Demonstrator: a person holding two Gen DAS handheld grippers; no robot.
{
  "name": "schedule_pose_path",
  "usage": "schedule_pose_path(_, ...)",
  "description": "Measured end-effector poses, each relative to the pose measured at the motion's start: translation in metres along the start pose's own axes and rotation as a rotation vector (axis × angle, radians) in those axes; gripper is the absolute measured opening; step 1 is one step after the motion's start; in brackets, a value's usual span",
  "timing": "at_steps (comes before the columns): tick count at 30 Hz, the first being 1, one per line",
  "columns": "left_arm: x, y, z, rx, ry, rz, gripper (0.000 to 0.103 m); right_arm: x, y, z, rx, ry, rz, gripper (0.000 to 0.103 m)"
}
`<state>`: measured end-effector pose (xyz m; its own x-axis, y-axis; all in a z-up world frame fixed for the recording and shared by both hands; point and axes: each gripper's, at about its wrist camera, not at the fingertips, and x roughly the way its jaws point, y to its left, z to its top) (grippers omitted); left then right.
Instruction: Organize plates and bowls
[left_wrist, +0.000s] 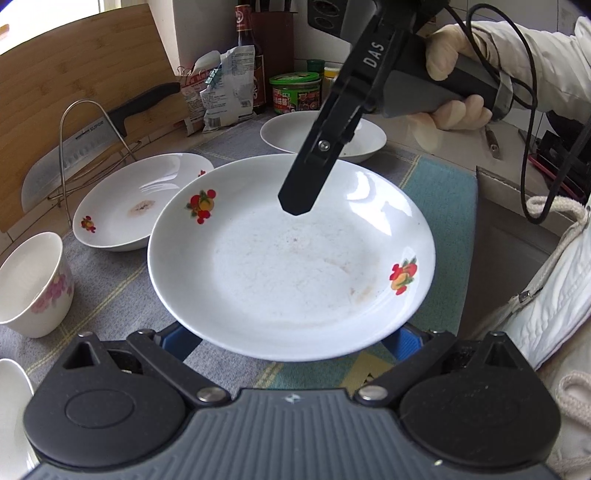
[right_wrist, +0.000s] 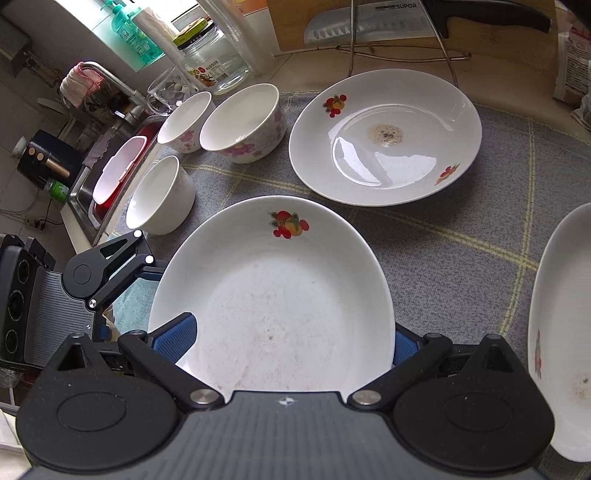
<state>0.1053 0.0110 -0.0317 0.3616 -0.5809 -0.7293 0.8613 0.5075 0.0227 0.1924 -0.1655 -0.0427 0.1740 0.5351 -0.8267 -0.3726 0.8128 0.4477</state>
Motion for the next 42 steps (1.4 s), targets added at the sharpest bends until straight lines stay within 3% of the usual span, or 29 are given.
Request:
schedule_pose_path(24,0.073,-0.034,0.087,0.065,0.000,-0.044,0.100,-0.076,-0.095,-0.019,0.051,-0.077,-0.039,0.103)
schedule_pose_path(42,0.121,-0.043,0.129,0.066,0.027,-0.045,0.100,-0.100,-0.159,-0.021,0.081,-0.110,-0.037,0.103)
